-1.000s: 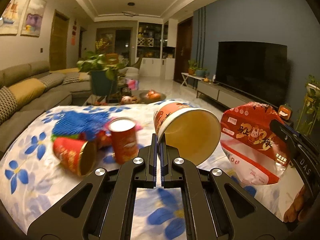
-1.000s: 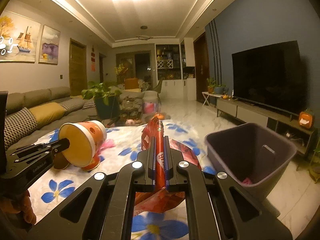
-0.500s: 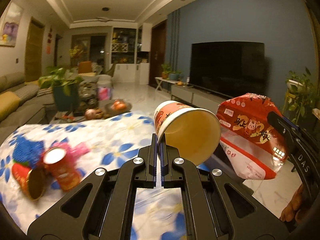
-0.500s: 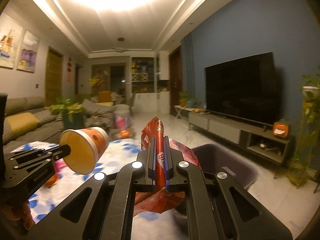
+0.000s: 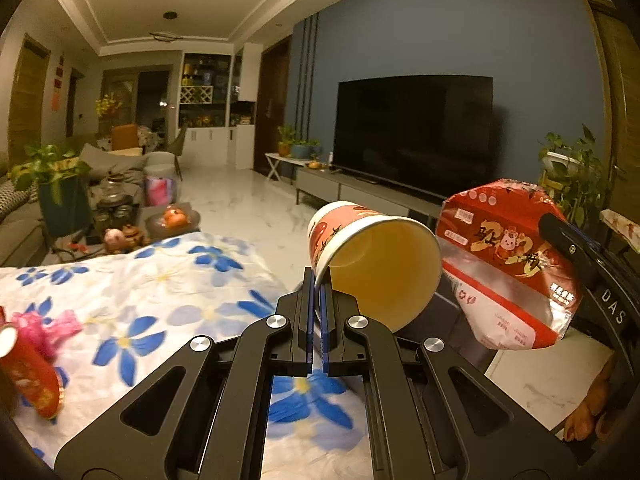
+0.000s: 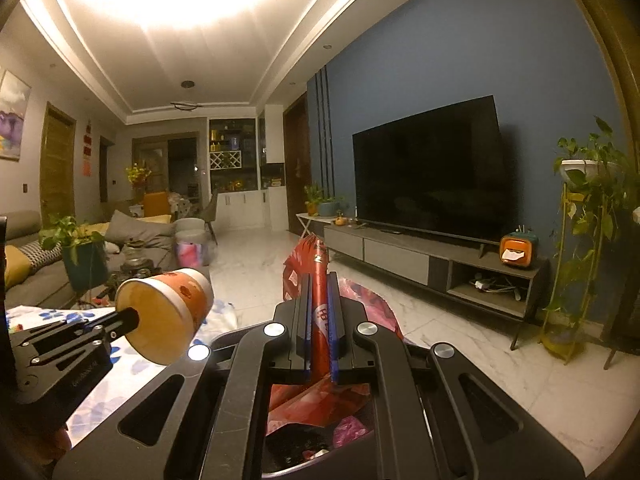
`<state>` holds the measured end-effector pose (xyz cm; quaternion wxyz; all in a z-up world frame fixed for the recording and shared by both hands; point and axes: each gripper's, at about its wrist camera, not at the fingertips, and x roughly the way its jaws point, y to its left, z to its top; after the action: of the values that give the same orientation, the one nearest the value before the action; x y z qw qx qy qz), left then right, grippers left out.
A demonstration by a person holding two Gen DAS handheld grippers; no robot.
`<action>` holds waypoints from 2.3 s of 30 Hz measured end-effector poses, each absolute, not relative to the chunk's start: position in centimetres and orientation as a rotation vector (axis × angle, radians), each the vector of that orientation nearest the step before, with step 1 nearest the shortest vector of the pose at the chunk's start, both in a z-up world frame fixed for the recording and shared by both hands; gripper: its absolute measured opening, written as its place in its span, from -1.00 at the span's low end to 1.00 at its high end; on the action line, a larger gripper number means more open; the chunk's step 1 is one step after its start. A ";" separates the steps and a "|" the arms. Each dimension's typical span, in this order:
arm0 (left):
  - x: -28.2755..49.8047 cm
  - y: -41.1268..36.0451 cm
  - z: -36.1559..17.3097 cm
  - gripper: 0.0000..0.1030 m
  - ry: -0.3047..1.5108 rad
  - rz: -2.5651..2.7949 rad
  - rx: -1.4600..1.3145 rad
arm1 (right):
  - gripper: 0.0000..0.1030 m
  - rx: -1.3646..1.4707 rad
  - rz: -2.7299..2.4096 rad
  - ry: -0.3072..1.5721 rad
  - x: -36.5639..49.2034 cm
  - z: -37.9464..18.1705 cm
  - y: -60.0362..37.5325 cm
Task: Collect trash
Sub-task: 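Carry the snack bag and paper cup over the grey bin with both tools, then open both tools to drop the snack bag and cup into the bin, then move both tools back to the red cups on the bed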
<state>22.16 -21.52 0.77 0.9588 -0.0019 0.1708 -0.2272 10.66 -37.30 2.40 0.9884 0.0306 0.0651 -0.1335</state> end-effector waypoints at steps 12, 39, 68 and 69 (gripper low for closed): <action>24.8 -25.5 -1.2 -0.96 0.375 -0.502 0.027 | -0.86 0.067 -0.290 0.152 13.0 1.5 -38.8; 25.9 -25.4 -2.5 0.30 0.374 -0.500 -0.011 | -0.36 0.118 -0.297 0.151 13.9 1.4 -40.1; 15.7 -2.2 -2.4 0.86 0.337 0.051 -0.046 | 0.61 0.162 -0.109 0.207 8.4 0.0 -28.2; 15.2 -0.9 -2.6 0.86 0.339 0.080 -0.053 | 0.61 0.158 -0.090 0.210 8.4 -0.1 -27.1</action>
<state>15.23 -0.93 -2.61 0.9845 -0.0264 0.1686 0.0396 8.41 -27.13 -0.15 0.9904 0.0788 0.1047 -0.0450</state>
